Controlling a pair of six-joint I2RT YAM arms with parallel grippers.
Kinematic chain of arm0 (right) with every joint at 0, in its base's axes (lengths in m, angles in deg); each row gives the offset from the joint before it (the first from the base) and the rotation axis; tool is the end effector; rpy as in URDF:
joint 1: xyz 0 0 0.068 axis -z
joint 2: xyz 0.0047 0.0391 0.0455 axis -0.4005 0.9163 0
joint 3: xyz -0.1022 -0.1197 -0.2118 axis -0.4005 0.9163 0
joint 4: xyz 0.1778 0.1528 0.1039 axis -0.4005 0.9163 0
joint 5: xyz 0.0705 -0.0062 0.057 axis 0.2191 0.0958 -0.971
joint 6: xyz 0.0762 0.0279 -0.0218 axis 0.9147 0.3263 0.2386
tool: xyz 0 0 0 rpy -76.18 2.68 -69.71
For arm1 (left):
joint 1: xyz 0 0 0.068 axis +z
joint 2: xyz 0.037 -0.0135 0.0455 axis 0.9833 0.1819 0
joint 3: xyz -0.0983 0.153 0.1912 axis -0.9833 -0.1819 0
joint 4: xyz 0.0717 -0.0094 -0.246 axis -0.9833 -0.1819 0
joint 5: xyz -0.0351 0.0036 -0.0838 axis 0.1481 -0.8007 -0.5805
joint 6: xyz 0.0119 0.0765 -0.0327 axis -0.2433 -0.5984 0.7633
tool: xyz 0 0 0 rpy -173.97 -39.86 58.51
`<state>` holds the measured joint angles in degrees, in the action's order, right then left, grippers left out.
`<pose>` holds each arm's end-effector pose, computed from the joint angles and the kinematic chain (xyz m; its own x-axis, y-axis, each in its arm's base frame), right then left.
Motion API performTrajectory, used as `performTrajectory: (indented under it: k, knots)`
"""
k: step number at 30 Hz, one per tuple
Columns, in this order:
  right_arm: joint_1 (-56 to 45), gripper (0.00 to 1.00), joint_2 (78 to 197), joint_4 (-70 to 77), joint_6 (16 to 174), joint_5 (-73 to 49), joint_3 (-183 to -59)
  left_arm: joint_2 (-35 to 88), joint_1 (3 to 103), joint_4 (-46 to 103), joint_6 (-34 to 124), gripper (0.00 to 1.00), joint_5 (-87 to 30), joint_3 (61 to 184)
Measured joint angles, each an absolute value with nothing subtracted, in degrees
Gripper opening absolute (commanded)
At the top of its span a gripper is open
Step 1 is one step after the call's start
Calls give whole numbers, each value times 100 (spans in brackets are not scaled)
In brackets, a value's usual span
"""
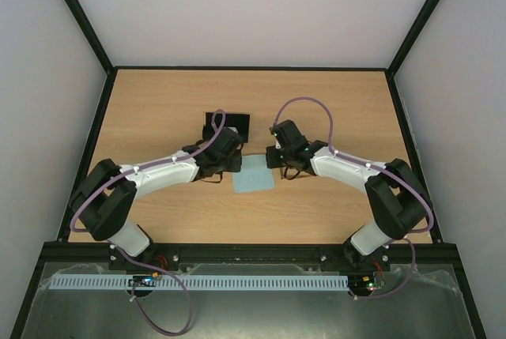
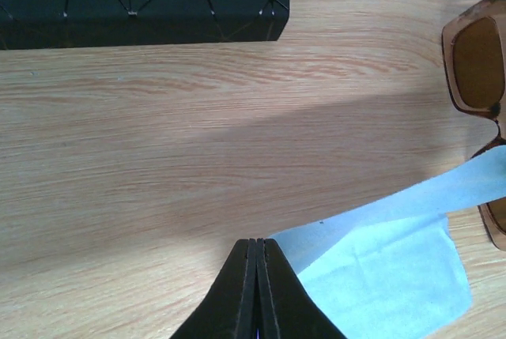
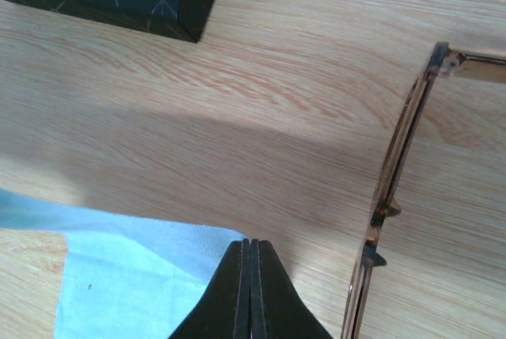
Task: Organize the sunglasses
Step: Fold the glasses cleaning cloth at the center of the board.
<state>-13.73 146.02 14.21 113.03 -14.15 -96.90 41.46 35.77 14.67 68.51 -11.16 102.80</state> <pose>0.2617 0.2163 0.1555 -0.8380 -0.1195 -0.5324 -0.3713 0.8398 0.3961 0.2555 -0.2282 0.1583 -0.7992 -0.0248 -0.6006 0.1783 0.9444 -0.2762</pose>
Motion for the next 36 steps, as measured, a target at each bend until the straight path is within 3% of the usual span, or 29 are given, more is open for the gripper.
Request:
performTrajectory:
  k: [36]
  knots:
    - [-1612,1,13831,1414,11462,-1679,-8995,3588,2904,1185,7310,2,-1042,9786]
